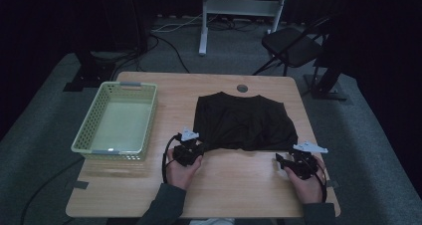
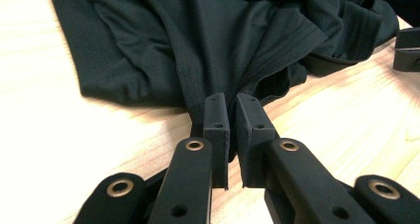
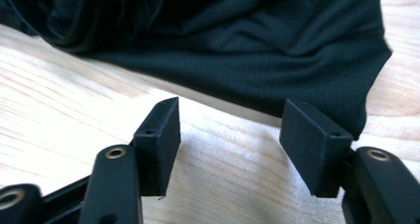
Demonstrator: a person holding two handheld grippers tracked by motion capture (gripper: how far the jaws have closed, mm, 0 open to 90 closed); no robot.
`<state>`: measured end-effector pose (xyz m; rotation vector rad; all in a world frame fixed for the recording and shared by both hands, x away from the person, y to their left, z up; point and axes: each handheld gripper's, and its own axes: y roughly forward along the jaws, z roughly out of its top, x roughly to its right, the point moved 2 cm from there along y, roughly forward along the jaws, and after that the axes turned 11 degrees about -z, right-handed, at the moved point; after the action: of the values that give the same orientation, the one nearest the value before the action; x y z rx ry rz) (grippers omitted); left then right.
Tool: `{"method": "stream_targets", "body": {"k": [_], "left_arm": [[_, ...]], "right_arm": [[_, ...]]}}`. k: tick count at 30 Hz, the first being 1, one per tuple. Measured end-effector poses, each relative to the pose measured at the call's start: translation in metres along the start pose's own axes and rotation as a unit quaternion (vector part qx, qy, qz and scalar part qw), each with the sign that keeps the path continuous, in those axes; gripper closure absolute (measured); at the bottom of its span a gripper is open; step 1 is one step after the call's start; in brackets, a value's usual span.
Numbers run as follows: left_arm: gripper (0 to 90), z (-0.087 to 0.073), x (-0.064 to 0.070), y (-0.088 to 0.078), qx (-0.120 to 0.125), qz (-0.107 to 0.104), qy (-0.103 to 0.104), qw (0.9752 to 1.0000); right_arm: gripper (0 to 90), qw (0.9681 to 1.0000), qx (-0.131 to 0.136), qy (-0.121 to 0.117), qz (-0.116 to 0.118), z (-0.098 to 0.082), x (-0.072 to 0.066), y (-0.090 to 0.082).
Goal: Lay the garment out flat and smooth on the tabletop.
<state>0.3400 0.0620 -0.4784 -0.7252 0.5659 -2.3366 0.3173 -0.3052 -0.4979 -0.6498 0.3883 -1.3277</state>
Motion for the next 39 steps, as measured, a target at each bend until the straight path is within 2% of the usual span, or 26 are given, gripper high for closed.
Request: {"method": "stream_targets", "body": {"k": [3, 5, 8, 12, 16, 21, 28, 35, 39], "left_arm": [[84.9, -0.001, -0.001, -0.003, 0.001, 0.001, -0.003, 1.0000], [84.9, -0.002, -0.002, -0.005, 0.003, 0.003, -0.005, 1.0000], [84.9, -0.002, -0.003, -0.009, 0.003, 0.004, -0.003, 1.0000], [84.9, -0.003, -0.002, -0.012, 0.009, 0.004, -0.005, 0.9999], [84.9, -0.003, -0.002, -0.015, 0.010, 0.004, -0.004, 0.9999], [84.9, -0.005, -0.004, -0.019, 0.012, 0.005, -0.006, 0.9999], [84.8, -0.007, -0.006, -0.023, 0.017, 0.006, -0.013, 0.9997], [84.8, -0.009, -0.008, -0.028, 0.021, 0.008, -0.014, 0.9996], [84.8, -0.010, -0.010, -0.030, 0.024, 0.010, -0.018, 0.9995]], "right_arm": [[43.0, 0.9999, 0.004, 0.005, 0.012, 0.004, -0.001, -0.004], [45.0, 0.9999, 0.012, -0.003, 0.008, 0.008, -0.003, -0.006], [50.2, 0.9998, 0.019, -0.003, 0.011, 0.016, -0.004, -0.009], [56.4, 0.9997, 0.019, -0.008, 0.013, 0.026, -0.005, -0.008], [60.6, 0.9996, 0.019, 0.000, 0.023, 0.032, -0.006, -0.003], [64.0, 0.9984, 0.013, 0.021, 0.051, 0.037, -0.009, 0.006], [65.1, 0.9974, 0.005, 0.028, 0.066, 0.043, -0.018, 0.019], [66.9, 0.9977, -0.005, 0.034, 0.059, 0.053, -0.020, 0.034], [73.8, 0.9984, -0.013, 0.027, 0.047, 0.057, -0.020, 0.041]]}}
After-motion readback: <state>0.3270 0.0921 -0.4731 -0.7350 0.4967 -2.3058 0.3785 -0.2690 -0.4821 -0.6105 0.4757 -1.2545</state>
